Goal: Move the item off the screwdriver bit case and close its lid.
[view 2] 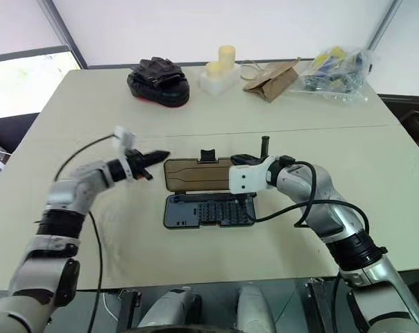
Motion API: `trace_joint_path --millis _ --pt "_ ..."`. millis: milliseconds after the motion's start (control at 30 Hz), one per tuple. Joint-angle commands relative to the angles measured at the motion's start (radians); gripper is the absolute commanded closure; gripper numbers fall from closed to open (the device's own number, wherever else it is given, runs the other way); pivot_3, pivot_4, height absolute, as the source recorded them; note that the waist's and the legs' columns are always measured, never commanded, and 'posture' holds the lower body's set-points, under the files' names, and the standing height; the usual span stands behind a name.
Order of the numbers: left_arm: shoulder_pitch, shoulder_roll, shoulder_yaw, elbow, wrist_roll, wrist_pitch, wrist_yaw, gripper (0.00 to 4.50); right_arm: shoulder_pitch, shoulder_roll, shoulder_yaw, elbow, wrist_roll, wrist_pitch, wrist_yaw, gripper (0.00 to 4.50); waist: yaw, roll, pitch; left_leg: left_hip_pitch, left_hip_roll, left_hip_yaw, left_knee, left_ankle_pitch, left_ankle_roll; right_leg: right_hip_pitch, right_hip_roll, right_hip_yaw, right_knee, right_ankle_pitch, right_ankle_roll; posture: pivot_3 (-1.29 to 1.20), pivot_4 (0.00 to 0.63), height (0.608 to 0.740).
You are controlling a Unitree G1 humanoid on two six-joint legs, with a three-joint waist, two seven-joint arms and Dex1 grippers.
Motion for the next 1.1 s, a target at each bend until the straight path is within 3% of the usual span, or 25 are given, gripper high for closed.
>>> trace_joint_path --millis 33,133,300,367,433,500,567,767,933,1100 --pt "-0.047 0.015 -0.069 0.107 0.068 -0.074 -0.164 4.50 -0.001 0.007 -0.004 -0.052 -0.007 0.030 0.016 4.49 -0.005 0.000 0.000 0.000 0.000 0.000 0.000 0.000 0.000 0.000 0.000 0.000 0.000 0.000 0.000 0.00 0.150 0.740" --pt "-0.080 0.011 -0.079 0.191 0.096 -0.112 -0.221 4.50 0.003 0.021 -0.012 -0.081 0.000 0.076 0.024 3.67 -0.004 0.000 0.000 0.000 0.000 0.000 0.000 0.000 0.000 -0.001 0.000 0.000 0.001 0.000 0.000 0.00 0.150 0.740" --pt "-0.141 -0.006 -0.052 0.295 0.126 -0.166 -0.235 4.50 0.017 0.030 -0.026 -0.173 0.014 0.155 0.065 1.11 0.001 0.000 0.000 -0.002 -0.001 -0.001 0.009 0.000 0.000 -0.002 0.000 0.000 0.003 0.000 0.000 0.00 0.150 0.740" --pt "-0.161 -0.010 -0.042 0.317 0.130 -0.180 -0.237 4.50 0.028 0.029 -0.066 -0.282 0.083 0.316 0.159 0.11 0.003 0.000 0.000 -0.003 -0.001 -0.001 0.010 0.000 0.000 -0.002 0.000 0.000 0.004 0.000 0.000 0.00 0.150 0.740" --pt "-0.179 -0.012 -0.027 0.328 0.126 -0.183 -0.244 4.50 0.015 0.046 -0.146 -0.414 0.235 0.592 0.272 0.04 0.003 0.000 0.000 -0.006 -0.001 -0.003 0.010 0.000 0.001 -0.003 0.000 -0.001 0.004 0.000 0.000 0.00 0.150 0.740" --pt "-0.196 -0.015 -0.009 0.299 0.091 -0.124 -0.280 4.50 -0.147 0.117 -0.376 -0.486 0.450 1.025 0.330 0.04 -0.002 0.000 0.001 -0.011 -0.001 -0.004 0.012 -0.001 0.001 -0.006 -0.001 -0.002 0.006 0.000 0.000 0.00 0.150 0.740" --pt "-0.192 -0.013 -0.016 0.217 0.059 -0.034 -0.346 4.50 -0.262 0.110 -0.548 -0.471 0.572 1.219 0.349 0.04 0.000 0.000 0.002 -0.017 -0.002 -0.003 0.016 -0.001 0.001 -0.011 -0.002 -0.001 0.012 0.000 0.000 0.00 0.150 0.740" --pt "-0.120 0.121 -0.149 -0.137 0.000 0.184 -0.612 4.50 -0.261 0.035 -0.621 -0.408 0.641 1.234 0.235 0.04 -0.005 -0.005 -0.001 -0.017 -0.003 -0.007 0.011 -0.001 0.001 -0.013 -0.004 -0.002 0.013 0.000 0.000 0.00 0.150 0.740" --pt "-0.029 0.341 -0.365 -0.362 -0.045 0.103 -0.667 4.50 -0.177 0.027 -0.540 -0.449 0.698 1.196 0.178 0.04 -0.028 -0.003 0.000 -0.017 -0.002 -0.003 0.011 -0.001 0.001 -0.015 -0.004 0.001 0.014 0.000 0.000 0.00 0.150 0.740" --pt "-0.189 0.216 -0.211 -0.143 -0.059 0.150 -0.584 4.50 -0.017 -0.051 -0.385 -0.522 0.700 1.100 0.169 0.04 0.006 -0.005 0.001 -0.018 -0.003 -0.004 0.017 -0.001 0.002 -0.013 -0.004 -0.001 0.013 0.000 0.000 0.00 0.150 0.740"
